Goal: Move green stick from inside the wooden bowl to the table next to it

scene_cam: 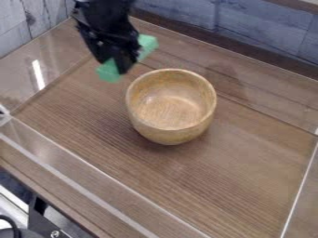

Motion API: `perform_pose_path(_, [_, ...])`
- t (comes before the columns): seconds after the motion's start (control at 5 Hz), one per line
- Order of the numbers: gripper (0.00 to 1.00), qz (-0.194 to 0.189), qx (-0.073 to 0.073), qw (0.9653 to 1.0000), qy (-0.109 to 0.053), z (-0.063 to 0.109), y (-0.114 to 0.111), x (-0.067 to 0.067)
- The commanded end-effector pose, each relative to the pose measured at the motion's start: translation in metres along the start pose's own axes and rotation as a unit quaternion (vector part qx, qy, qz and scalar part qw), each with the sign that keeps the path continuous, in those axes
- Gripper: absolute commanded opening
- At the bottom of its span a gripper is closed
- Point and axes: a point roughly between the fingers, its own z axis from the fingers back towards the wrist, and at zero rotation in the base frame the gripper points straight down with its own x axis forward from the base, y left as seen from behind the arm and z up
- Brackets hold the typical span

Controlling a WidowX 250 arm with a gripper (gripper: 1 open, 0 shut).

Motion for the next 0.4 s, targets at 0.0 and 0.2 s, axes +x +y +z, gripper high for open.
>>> perform_pose_path(0.0, [0.00, 0.025, 0.028, 0.9992, -0.016, 0.009, 0.040, 0.016])
perform_pose_path(0.2, [0.00, 0.044, 0.037, 0.9983, -0.007, -0.008, 0.063, 0.023])
